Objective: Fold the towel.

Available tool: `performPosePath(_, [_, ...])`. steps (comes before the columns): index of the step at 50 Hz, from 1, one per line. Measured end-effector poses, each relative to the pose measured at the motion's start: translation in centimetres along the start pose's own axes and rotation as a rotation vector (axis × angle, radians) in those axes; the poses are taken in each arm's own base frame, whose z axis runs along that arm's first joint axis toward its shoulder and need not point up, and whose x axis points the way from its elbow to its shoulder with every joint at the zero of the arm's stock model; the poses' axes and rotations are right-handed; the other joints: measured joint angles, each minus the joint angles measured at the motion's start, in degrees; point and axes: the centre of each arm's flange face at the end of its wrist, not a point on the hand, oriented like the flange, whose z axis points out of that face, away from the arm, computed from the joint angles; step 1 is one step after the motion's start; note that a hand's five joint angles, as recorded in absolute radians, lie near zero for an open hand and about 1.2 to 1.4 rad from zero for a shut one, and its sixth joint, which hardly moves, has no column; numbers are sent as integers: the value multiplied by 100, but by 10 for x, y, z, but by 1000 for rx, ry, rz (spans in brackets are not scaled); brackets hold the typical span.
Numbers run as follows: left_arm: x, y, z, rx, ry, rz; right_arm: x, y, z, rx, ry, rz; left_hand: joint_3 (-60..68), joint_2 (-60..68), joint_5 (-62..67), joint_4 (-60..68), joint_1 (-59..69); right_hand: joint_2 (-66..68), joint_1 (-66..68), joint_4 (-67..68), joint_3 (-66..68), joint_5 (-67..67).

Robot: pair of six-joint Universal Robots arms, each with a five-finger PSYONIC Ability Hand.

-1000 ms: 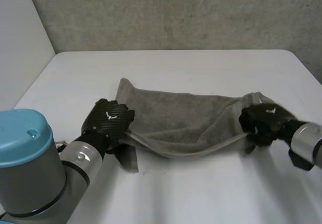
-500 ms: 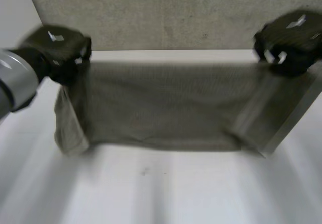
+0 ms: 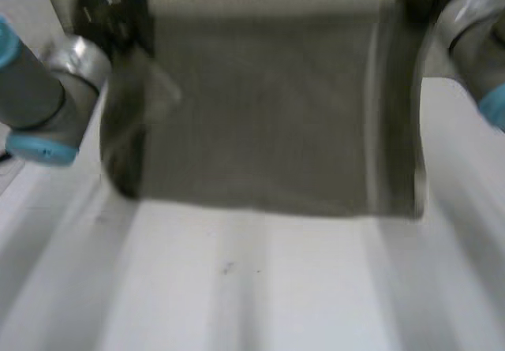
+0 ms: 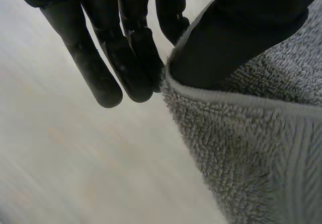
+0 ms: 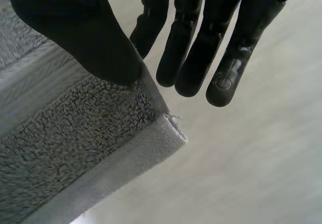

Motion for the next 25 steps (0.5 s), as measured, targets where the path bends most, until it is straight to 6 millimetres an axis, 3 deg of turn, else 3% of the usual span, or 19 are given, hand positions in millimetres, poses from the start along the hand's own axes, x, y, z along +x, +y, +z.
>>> performPosePath(1, [-7, -14, 4, 75, -36, 6, 9, -12, 1, 58, 50, 6, 0, 0, 0, 0, 0, 0, 0, 0, 0, 0])
performPosePath(2, [-23, -47, 8, 232, -107, 7, 28, -37, 0, 179, 144, 19, 0, 0, 0, 0, 0, 0, 0, 0, 0, 11])
performPosePath(4, [-37, -75, 6, 340, -149, -14, 42, -57, -7, 273, 207, 30, 0, 0, 3, 0, 0, 0, 0, 0, 0, 22])
performPosePath(7, [-43, -90, -5, 359, -137, -88, 41, -63, -19, 298, 192, 46, 0, 0, 6, 0, 30, 0, 9, 0, 0, 76])
performPosePath(9, [-40, -87, -9, 329, -118, -116, 34, -58, -23, 272, 156, 52, 0, 0, 6, 0, 43, 0, 50, 0, 0, 83])
performPosePath(14, [-20, -59, -30, 148, -33, -195, 4, -25, -37, 128, 3, 74, 0, 0, 6, 0, 43, 0, 52, 0, 0, 86])
performPosePath(25, [50, 47, -105, -323, 181, -106, -61, 59, -86, -196, -248, 107, 0, 0, 6, 0, 43, 0, 52, 0, 0, 87])
